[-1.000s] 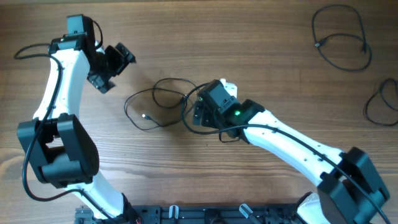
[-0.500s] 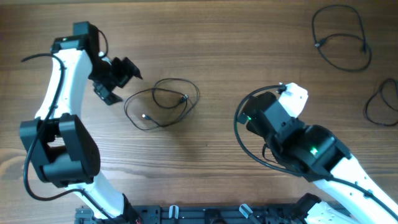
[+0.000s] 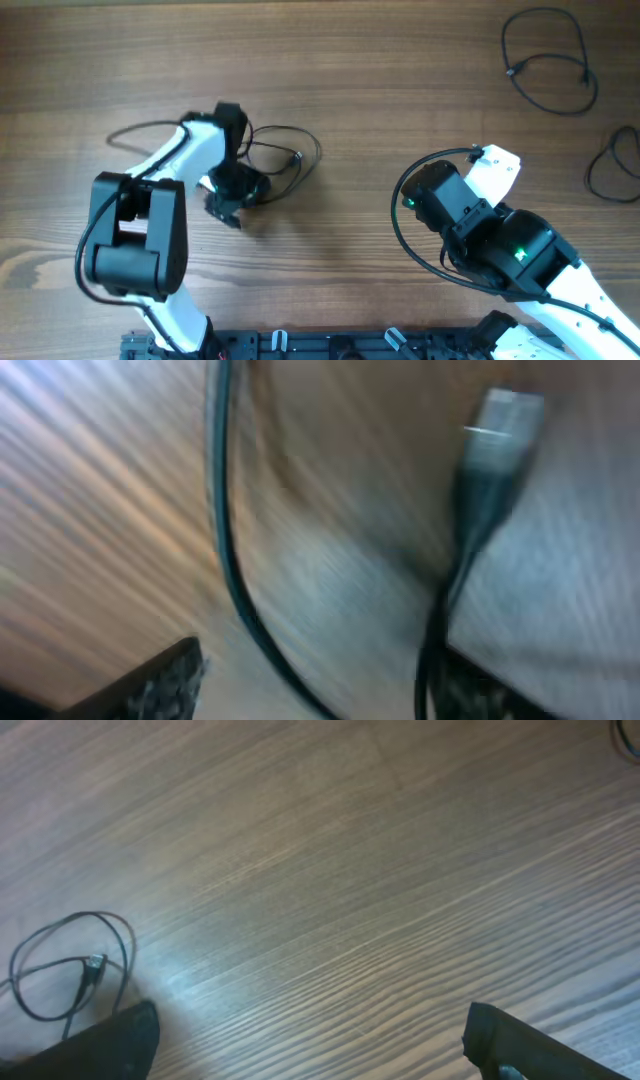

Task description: Untangle cables

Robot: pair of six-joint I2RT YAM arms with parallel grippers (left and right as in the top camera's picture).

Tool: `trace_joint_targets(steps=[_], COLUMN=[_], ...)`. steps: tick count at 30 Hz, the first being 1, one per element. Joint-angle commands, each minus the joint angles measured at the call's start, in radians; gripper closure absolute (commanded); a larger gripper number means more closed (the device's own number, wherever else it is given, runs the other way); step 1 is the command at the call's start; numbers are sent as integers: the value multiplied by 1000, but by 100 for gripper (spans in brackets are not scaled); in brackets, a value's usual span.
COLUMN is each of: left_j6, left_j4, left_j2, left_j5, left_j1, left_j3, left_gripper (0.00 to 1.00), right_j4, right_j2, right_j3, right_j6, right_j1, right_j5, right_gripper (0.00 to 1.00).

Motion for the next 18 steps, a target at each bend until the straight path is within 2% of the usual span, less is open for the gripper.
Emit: trace_joint_targets(steps=[1,2,3,4,5,10,14,18], left_j6=[-126,-127,-129,-146,-156,-132,-2,87], left_j4=[291,352,419,443,447,534,589,604], left_j2=[8,8,8,8,8,8,8,8], left_j5=[138,168,208,215,210,284,304,194], left_j1=[-6,-6,-6,-10,-14,-58,-172,-313], left_j3=[-207,-238,-271,-284,-284,-256,-157,-57], left_gripper=[31,44,67,85,96,96,96,96], right_j4=[30,38,43,42,42,42,40,40], right_j2=[-15,-15,-14,-14,-14,-15,-15,-15], right_j3=[12,12,12,12,12,12,12,12], right_j6=[10,9,9,9,8,10,65,97], right_j1=[-2,-2,-2,-2,-2,-2,-5,-37], right_j5=[40,40,40,40,40,68,90,79], right_gripper=[0,0,0,0,0,0,0,0])
